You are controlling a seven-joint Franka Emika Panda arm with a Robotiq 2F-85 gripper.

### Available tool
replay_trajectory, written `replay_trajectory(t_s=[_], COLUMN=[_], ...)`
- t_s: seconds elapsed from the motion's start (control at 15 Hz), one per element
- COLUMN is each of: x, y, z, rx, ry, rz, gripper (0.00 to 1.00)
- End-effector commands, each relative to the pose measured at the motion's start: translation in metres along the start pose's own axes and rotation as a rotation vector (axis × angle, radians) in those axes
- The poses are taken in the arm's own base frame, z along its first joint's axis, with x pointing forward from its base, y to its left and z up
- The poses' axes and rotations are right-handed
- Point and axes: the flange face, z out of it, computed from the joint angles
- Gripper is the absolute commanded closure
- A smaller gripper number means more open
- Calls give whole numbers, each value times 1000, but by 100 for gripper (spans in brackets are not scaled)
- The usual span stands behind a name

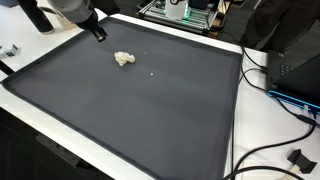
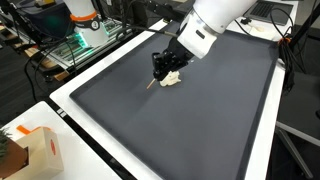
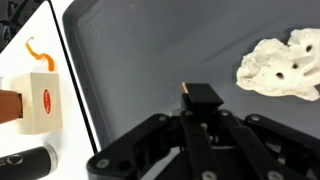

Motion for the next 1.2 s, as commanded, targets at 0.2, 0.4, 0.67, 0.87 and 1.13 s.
replay_trajectory(t_s=[0.2,0.4,0.67,0.87,1.13], x=[0,-2,-5,-9,-16], y=[8,12,21,28,37], z=[-5,-10,-20,-32,-47], rx=[29,49,82,122,178], ry=[-6,4,23,48,84], rz=[-92,-131,-179,-220,-275], gripper=[97,97,97,97,97])
